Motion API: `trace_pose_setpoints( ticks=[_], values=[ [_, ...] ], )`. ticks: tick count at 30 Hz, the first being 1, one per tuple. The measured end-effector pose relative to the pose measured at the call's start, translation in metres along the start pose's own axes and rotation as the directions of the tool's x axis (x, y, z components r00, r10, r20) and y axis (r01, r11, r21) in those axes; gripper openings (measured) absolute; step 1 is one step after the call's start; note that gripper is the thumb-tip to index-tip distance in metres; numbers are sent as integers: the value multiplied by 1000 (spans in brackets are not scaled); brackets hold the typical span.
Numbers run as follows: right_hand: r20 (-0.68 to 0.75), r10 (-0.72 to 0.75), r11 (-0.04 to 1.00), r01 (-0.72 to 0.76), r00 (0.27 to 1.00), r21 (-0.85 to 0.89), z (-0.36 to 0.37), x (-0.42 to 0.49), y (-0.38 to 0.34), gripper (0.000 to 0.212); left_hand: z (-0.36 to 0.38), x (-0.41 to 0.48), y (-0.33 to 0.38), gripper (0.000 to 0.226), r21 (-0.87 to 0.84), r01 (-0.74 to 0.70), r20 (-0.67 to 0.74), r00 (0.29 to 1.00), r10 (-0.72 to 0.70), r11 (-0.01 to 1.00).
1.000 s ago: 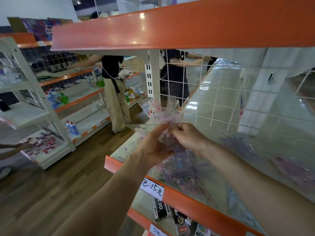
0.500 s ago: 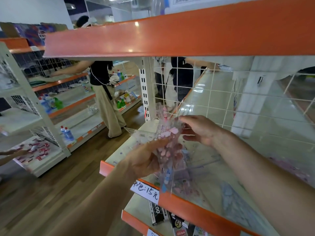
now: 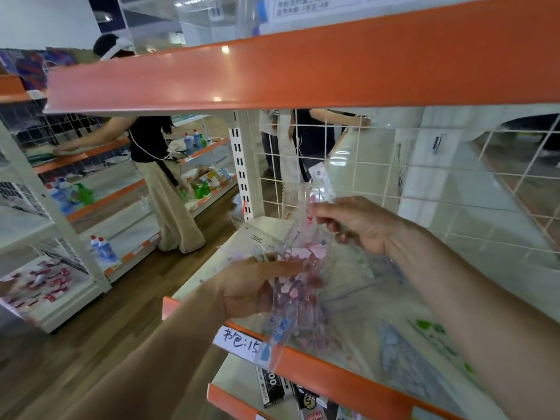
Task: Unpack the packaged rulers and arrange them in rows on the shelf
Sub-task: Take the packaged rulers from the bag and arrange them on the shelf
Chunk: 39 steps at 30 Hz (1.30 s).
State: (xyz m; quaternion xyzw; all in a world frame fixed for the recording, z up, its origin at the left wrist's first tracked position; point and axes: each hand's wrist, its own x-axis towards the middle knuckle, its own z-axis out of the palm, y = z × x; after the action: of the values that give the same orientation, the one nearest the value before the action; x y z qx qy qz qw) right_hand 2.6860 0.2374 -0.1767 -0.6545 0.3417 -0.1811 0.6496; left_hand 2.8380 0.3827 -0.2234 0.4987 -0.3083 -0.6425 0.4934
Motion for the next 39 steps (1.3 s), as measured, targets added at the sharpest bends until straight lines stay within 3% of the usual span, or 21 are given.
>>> trace_pose_setpoints(
  ticks=[3, 7, 12, 14, 16, 19, 21, 23, 25, 27, 29, 33, 35, 39],
  values=[
    [-173, -26, 999, 30, 985, 25, -15, -6, 8, 11, 16, 3, 4, 21, -37, 3, 50, 999, -1, 999],
    [-373, -19, 977, 96, 928, 188, -44, -24, 15, 12, 40, 14, 4, 24, -51, 15, 118, 993, -9, 999],
    [-309, 33, 992, 8, 950, 129, -72, -58, 27, 20, 83, 29, -2, 30, 96, 63, 216, 973, -83, 993],
    [-332, -9, 984, 68, 943, 167, -88, -75, 28, 20, 102, 38, -2, 37, 121, 75, 264, 959, -105, 990],
    [-416, -42, 952, 163, 909, 260, -113, -96, 29, 24, 121, 46, -4, 28, 124, 69, 263, 960, -100, 990],
    [-515, -13, 849, 282, 857, 448, -158, -137, 35, 28, 147, 54, -6, 27, 93, 64, 264, 961, -87, 994],
    [-550, 6, 825, 306, 835, 474, -192, -169, 44, 25, 164, 61, -12, 28, 70, 60, 283, 956, -78, 996],
    [-603, 76, 910, 192, 794, 367, -223, -195, 57, 18, 180, 69, -18, 49, 62, 55, 328, 942, -72, 997],
    [-686, 122, 991, -48, 718, 126, -247, -217, 71, 16, 199, 79, -27, 66, 78, 66, 333, 939, -89, 995],
    [-707, 121, 954, -278, 697, -110, -258, -231, 87, 20, 217, 84, -33, 49, 94, 72, 334, 937, -100, 993],
    [-674, 146, 881, -405, 724, -244, -256, -238, 101, 24, 235, 87, -38, 25, 70, 89, 303, 947, -106, 994],
    [-662, 157, 800, -487, 733, -349, -250, -231, 120, 13, 252, 93, -46, 25, 71, 126, 245, 959, -140, 990],
    [-689, 141, 756, -526, 711, -389, -255, -230, 117, 22, 253, 94, -48, 24, 54, 133, 230, 963, -142, 990],
    [-710, 89, 738, -525, 698, -424, -259, -240, 100, 18, 246, 98, -53, 46, -4, 133, 225, 966, -128, 991]
  ],
)
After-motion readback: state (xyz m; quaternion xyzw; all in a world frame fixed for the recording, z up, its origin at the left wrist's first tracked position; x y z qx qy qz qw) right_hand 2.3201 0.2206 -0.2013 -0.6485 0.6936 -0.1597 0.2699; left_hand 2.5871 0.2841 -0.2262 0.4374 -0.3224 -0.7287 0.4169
